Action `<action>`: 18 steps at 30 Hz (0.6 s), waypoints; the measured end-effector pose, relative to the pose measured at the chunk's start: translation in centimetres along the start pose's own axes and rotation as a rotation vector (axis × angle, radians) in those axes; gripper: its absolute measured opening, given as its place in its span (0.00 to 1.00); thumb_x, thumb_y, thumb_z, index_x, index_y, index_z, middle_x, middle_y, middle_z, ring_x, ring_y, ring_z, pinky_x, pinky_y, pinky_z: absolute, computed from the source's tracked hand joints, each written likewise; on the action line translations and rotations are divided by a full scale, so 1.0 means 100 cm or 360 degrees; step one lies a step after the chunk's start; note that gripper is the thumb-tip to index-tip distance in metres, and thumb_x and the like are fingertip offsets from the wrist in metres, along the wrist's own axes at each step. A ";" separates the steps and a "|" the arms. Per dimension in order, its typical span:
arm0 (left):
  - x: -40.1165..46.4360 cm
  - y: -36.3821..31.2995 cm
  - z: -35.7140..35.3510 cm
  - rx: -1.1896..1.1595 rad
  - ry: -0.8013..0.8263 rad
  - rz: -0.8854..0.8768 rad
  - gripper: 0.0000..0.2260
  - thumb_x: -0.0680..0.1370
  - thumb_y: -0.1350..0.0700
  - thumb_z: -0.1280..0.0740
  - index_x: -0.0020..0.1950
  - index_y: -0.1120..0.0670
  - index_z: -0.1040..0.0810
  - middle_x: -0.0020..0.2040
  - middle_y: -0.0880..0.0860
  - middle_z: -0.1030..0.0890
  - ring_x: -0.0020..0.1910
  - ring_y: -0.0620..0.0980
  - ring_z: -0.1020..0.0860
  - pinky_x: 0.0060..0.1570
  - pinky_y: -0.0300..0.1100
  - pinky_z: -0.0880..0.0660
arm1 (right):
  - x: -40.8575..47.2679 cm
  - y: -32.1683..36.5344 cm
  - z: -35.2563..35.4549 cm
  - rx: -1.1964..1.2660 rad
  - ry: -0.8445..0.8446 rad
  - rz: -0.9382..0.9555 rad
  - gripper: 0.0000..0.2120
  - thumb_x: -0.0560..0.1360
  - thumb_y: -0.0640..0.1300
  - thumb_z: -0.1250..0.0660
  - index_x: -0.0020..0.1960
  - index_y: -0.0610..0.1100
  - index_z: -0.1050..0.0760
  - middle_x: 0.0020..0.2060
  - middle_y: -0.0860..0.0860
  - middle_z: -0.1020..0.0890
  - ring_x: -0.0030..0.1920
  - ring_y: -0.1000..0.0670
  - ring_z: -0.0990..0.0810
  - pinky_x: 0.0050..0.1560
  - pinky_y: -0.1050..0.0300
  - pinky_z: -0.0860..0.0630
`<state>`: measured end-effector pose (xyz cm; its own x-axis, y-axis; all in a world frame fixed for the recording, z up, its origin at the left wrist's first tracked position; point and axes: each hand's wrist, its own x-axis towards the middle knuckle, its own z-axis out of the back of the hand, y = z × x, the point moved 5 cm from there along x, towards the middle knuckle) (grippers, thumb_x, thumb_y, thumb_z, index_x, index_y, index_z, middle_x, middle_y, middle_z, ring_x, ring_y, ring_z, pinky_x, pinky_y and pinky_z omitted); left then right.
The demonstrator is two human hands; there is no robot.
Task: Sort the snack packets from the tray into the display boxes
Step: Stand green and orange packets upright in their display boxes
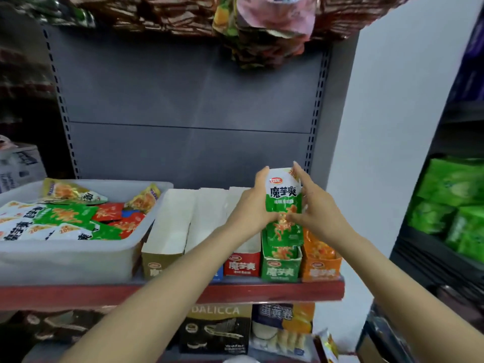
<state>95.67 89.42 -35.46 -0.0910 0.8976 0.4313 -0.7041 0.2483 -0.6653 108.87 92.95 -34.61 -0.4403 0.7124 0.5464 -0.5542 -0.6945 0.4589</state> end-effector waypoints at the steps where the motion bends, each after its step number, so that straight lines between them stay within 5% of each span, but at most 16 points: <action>1: -0.001 0.000 -0.001 0.0036 -0.0008 -0.0001 0.46 0.69 0.60 0.25 0.75 0.47 0.53 0.52 0.55 0.19 0.44 0.50 0.20 0.43 0.46 0.21 | -0.002 -0.002 0.000 -0.0061 -0.0006 0.0021 0.51 0.66 0.39 0.25 0.76 0.57 0.54 0.56 0.52 0.24 0.43 0.52 0.27 0.45 0.56 0.27; 4: -0.001 -0.001 0.000 0.0120 -0.0034 -0.0004 0.44 0.68 0.60 0.24 0.74 0.49 0.49 0.50 0.55 0.20 0.44 0.51 0.21 0.43 0.46 0.22 | -0.003 -0.004 -0.003 -0.0149 -0.0053 0.0043 0.49 0.65 0.42 0.24 0.75 0.56 0.52 0.55 0.50 0.23 0.44 0.50 0.26 0.49 0.47 0.25; 9: 0.003 -0.005 0.008 0.0224 0.0010 -0.0031 0.44 0.67 0.62 0.24 0.74 0.50 0.49 0.53 0.56 0.20 0.47 0.53 0.21 0.46 0.50 0.21 | 0.001 -0.006 -0.007 -0.0017 -0.0019 -0.0008 0.55 0.63 0.41 0.22 0.75 0.58 0.57 0.58 0.50 0.23 0.53 0.48 0.22 0.51 0.48 0.23; 18: -0.006 -0.001 0.000 0.0433 0.0139 -0.0082 0.33 0.69 0.59 0.25 0.68 0.53 0.40 0.52 0.53 0.25 0.48 0.51 0.23 0.46 0.46 0.23 | -0.008 0.000 -0.003 -0.0348 0.0057 -0.0012 0.37 0.62 0.43 0.22 0.65 0.45 0.37 0.59 0.48 0.34 0.60 0.47 0.33 0.57 0.54 0.28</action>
<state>95.86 88.84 -35.67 0.0024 0.9173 0.3982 -0.8703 0.1981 -0.4509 109.02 92.43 -35.28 -0.4584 0.7234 0.5163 -0.6959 -0.6535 0.2977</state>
